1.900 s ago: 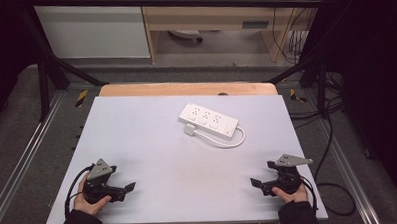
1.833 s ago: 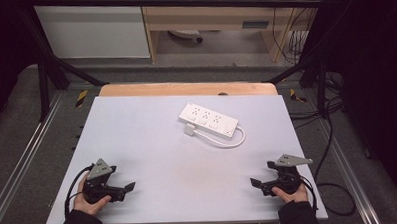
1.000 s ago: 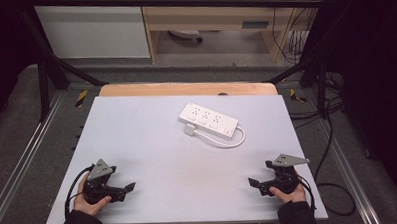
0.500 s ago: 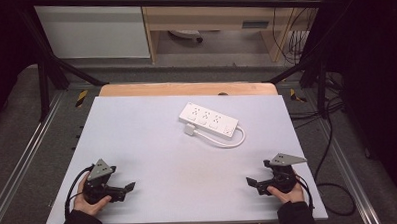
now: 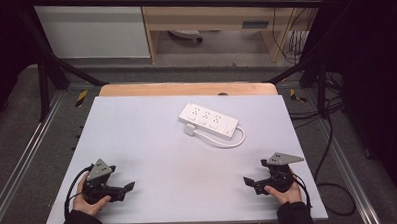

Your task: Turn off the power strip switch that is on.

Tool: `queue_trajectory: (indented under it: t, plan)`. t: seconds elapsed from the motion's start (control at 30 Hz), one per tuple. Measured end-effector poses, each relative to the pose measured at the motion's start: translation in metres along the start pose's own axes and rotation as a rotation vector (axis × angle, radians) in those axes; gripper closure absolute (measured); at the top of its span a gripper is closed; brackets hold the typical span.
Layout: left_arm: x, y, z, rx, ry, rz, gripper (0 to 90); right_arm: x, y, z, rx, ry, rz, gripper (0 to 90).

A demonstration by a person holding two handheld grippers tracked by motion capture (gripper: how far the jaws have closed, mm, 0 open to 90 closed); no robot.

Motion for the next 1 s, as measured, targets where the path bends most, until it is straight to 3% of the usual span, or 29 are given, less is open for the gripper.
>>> queue_trajectory:
  t: [0.6,1.0]
  plan:
    - [0.000,0.000,0.000,0.001,-0.005,0.004,4.5,0.002,-0.004,0.010,-0.018,0.005,0.004,0.7]
    - [0.000,0.000,0.000,-0.001,-0.003,0.005,4.6,0.004,-0.008,0.016,-0.004,0.029,-0.019,0.9]
Point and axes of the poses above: each handheld gripper's, and its own axes: y roughly backward along the jaws, z roughly out of its top, x roughly to its left, the point moved 4 cm from there along -y, roughly forward along the jaws, and after that the axes turned 14 degrees about y, right-handed, at the moved point
